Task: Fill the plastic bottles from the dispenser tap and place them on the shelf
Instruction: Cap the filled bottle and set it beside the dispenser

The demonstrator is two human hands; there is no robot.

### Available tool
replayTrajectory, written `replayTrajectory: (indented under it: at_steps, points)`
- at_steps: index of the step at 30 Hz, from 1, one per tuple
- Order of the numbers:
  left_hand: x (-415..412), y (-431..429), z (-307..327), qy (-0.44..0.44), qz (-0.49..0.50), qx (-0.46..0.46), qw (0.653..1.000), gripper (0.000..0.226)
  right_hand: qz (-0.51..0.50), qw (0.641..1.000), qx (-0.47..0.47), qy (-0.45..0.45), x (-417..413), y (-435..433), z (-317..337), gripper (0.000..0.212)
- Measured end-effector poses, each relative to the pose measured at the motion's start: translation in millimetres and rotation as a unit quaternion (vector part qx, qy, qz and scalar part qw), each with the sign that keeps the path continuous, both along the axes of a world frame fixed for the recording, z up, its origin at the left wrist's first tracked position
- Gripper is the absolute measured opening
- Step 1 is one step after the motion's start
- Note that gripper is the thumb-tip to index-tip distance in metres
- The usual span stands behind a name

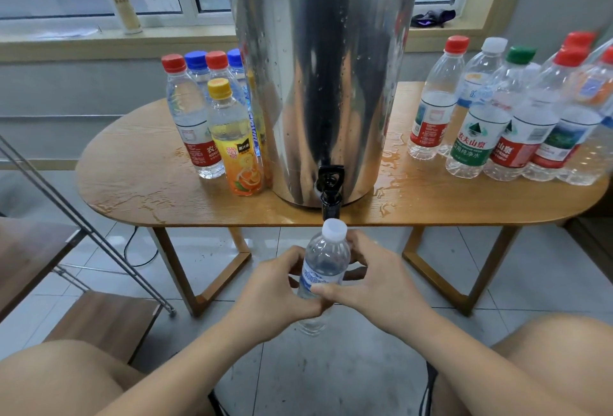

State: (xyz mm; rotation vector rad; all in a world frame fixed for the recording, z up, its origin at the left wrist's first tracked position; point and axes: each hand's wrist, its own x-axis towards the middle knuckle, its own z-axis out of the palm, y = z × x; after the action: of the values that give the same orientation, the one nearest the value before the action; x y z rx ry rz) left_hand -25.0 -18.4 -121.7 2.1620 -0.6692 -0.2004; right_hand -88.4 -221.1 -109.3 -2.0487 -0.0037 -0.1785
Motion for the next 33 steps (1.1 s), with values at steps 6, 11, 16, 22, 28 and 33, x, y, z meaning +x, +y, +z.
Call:
replayTrajectory:
  at_steps: [6,11,16,22,28,33]
  points:
    - [18.2,26.9,22.5,-0.02,0.012,-0.02,1.0,0.059,0.015,0.998,0.05,0.02,9.8,-8.3,-0.7,0.059]
    - [30.4,49.1,56.8,-0.035,0.078,-0.105,0.991,0.061,-0.009,0.998,0.061,0.031,16.0,-8.4,-10.2,0.045]
    - [50.9,68.6,83.8,-0.024,0.158,-0.216,0.963,0.059,0.006,0.998,-0.004,0.07,20.1,-6.1,-20.6,0.031]
    - [89.2,89.1,88.3,-0.069,0.233,-0.24,0.94,0.054,-0.015,0.996,-0.041,0.072,24.2,-2.3,-21.1,0.028]
    - [120.7,85.8,75.5,-0.091,0.279,-0.236,0.926,0.058,-0.089,0.995,-0.024,0.035,21.6,-9.5,-8.1,0.028]
    - [139.9,83.1,72.0,-0.107,0.283,-0.221,0.927,0.064,-0.144,0.989,0.0,-0.025,20.9,-27.8,4.7,0.02]
